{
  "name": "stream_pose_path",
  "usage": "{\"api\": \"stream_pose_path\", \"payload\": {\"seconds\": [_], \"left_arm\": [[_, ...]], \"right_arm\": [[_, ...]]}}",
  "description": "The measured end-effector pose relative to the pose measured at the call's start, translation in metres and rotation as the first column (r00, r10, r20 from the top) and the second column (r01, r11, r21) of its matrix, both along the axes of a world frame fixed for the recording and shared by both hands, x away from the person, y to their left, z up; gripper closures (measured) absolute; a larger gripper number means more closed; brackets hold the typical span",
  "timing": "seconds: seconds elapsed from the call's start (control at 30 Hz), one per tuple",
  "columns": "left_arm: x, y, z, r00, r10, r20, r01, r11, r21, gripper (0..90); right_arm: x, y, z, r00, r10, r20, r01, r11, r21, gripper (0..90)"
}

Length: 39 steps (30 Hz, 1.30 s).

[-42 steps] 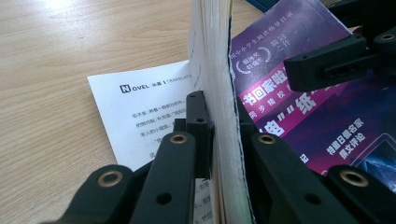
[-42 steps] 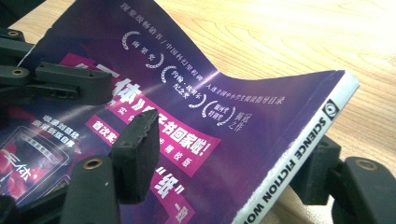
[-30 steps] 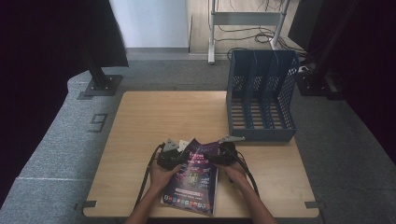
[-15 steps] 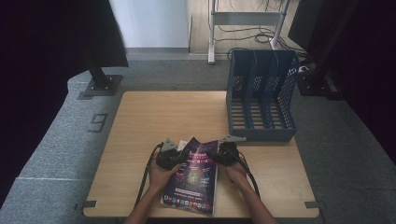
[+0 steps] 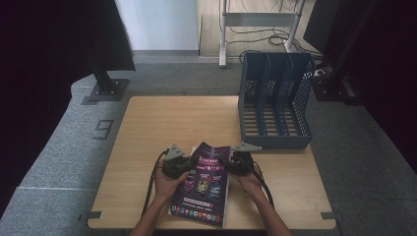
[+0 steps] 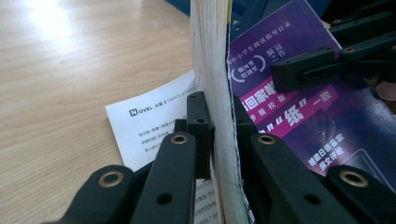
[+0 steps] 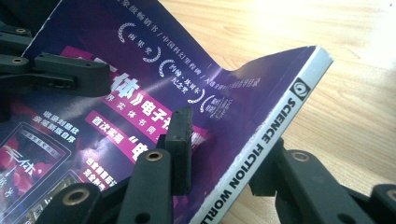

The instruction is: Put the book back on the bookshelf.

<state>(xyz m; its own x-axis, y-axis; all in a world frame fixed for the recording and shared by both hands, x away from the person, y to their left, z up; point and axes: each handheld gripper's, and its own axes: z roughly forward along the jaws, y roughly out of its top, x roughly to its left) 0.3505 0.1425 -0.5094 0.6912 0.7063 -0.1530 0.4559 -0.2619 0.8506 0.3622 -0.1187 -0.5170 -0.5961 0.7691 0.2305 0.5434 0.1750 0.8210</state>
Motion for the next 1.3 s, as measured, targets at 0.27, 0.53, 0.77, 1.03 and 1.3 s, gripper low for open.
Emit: {"api": "stream_pose_path", "payload": {"seconds": [0.27,0.53,0.77,1.03,1.3], "left_arm": [[-0.005,0.003,0.011,0.9994,-0.002,0.035,0.003,0.9996,-0.030,84.7],[-0.013,0.004,0.023,0.9950,-0.003,0.100,0.008,0.9983,-0.057,85.2],[-0.018,0.005,0.033,0.9916,-0.012,0.129,0.022,0.9971,-0.073,85.2],[-0.022,0.007,0.040,0.9883,-0.017,0.152,0.030,0.9957,-0.087,85.3],[-0.024,0.012,0.048,0.9851,-0.020,0.171,0.038,0.9942,-0.101,85.1]], "right_arm": [[-0.008,-0.002,0.013,0.9979,0.011,0.064,-0.011,1.000,0.009,66.9],[-0.016,-0.007,0.026,0.9905,0.019,0.136,-0.024,0.999,0.031,67.7],[-0.022,-0.009,0.036,0.9816,0.030,0.189,-0.038,0.999,0.036,68.4],[-0.029,-0.010,0.046,0.9729,0.035,0.229,-0.046,0.998,0.044,69.5],[-0.040,-0.009,0.061,0.9497,0.060,0.307,-0.075,0.997,0.035,70.9]]}}
